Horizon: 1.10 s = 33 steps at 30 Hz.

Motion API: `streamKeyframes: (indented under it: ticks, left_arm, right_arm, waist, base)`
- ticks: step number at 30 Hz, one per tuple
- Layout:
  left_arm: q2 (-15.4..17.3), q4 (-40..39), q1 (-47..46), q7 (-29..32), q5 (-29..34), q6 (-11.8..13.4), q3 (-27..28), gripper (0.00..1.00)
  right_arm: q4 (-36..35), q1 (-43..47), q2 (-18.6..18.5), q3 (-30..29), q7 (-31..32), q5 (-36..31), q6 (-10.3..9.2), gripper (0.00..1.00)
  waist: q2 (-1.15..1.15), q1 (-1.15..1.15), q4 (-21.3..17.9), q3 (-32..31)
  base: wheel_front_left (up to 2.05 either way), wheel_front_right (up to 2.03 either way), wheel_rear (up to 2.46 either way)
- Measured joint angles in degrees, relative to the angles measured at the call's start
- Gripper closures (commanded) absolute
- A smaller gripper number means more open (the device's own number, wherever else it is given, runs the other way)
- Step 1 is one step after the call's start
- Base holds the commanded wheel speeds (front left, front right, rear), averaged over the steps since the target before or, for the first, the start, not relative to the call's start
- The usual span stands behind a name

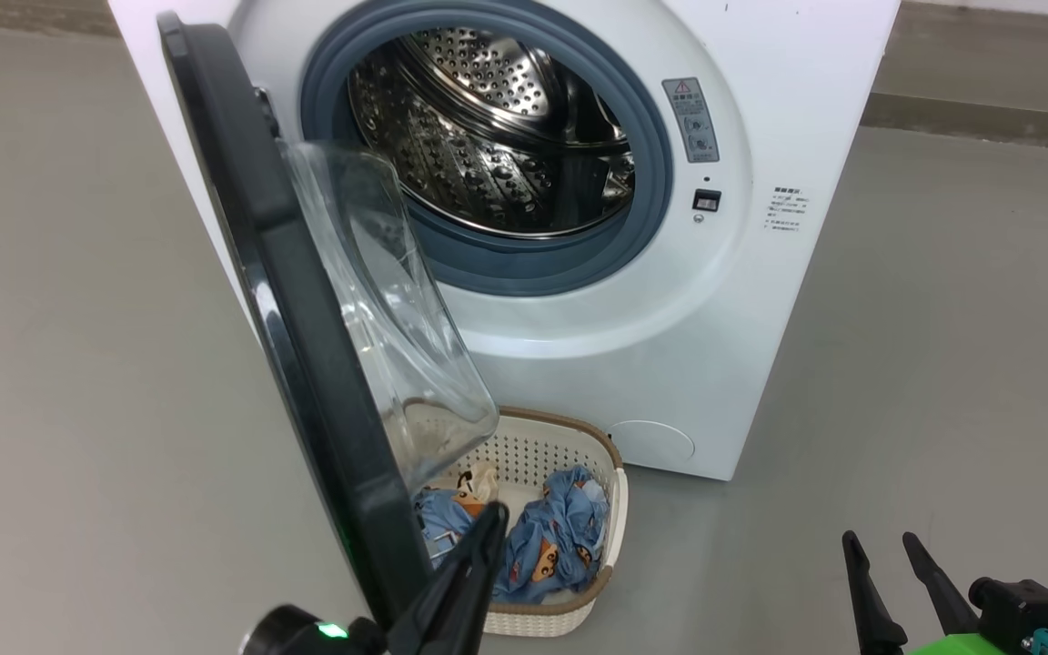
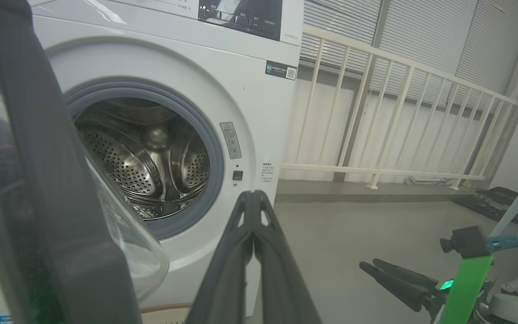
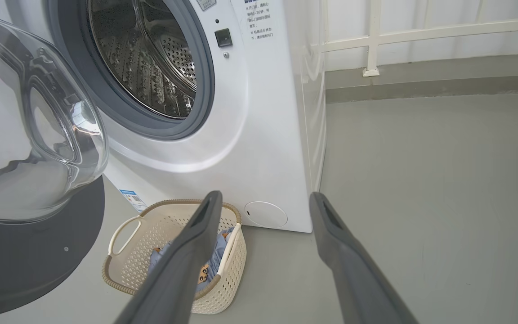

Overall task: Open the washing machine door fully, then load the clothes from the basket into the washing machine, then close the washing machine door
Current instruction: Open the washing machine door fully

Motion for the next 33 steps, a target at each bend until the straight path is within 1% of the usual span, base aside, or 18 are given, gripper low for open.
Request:
streamKeyframes:
  ticks: [8, 18, 26, 33]
  left_arm:
    - [0.0, 9.2, -0.2, -0.4, -1.7, 0.1, -0.5, 1.0]
    - [0.0, 18.1, -3.1, -2.3, -4.7, 2.1, 0.0, 1.0]
    - [-0.2, 21.7, -4.7, -3.8, -6.6, 3.4, 0.5, 1.0]
    - [-0.4, 22.7, -4.9, -4.3, -7.0, 4.6, 0.8, 1.0]
  right_arm:
    - [0.0, 0.0, 0.0, 0.0, 0.0, 0.0, 0.0, 0.0]
    - [-0.1, 0.0, -0.2, 0.0, 0.0, 0.0, 0.0, 0.0]
    - [-0.4, 0.0, -0.3, 0.0, 0.0, 0.0, 0.0, 0.0]
    - [-0.6, 0.0, -0.3, 0.0, 0.0, 0.0, 0.0, 0.0]
  waist:
    - [0.0, 0.0, -0.3, 0.6]
    - [0.0, 0.0, -0.3, 1.2]
    - [0.0, 0.0, 0.1, 1.5]
    - [0.0, 0.0, 1.1, 1.5]
  base:
    - [0.0, 0.0, 0.0]
    - [0.0, 0.0, 0.0]
    - [0.0, 0.0, 0.0]
    - [0.0, 0.0, 0.0]
